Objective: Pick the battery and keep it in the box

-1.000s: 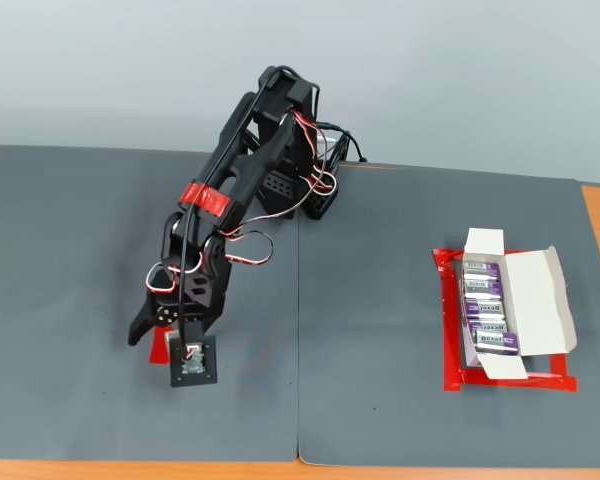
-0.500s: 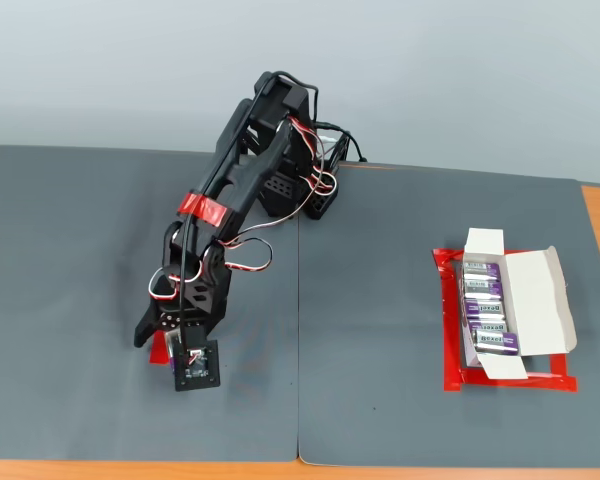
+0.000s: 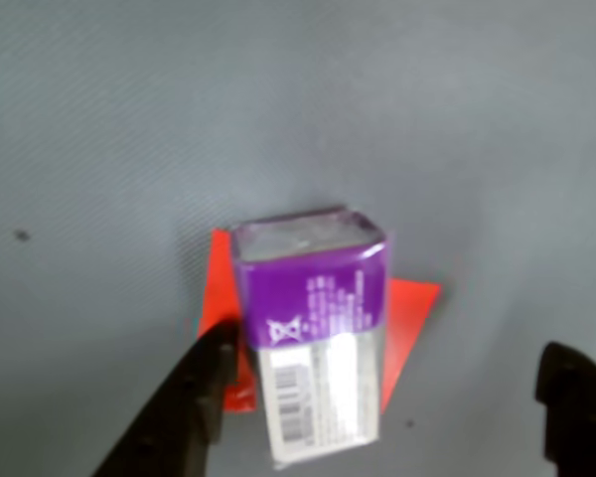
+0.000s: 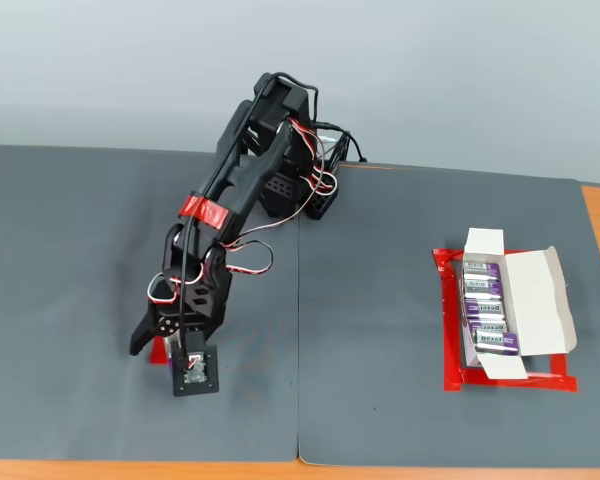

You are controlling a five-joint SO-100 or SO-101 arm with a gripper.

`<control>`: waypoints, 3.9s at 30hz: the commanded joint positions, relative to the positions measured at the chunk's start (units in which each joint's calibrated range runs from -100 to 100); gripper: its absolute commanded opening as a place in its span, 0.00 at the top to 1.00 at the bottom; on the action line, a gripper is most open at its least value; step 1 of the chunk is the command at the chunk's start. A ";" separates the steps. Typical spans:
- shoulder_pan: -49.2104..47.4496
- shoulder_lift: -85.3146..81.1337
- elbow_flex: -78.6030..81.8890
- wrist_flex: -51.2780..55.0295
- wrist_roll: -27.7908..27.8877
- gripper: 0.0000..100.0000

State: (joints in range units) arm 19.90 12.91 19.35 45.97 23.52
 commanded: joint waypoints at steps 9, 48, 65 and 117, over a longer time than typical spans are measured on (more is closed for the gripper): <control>-2.03 1.71 -2.12 -0.57 -0.15 0.66; -2.03 1.97 -1.85 0.04 -0.26 0.93; -2.18 -5.58 -2.03 0.30 -0.41 0.93; -56.49 -31.69 -2.75 7.24 -8.96 0.93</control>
State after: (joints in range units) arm -33.75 -16.48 18.90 53.08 14.73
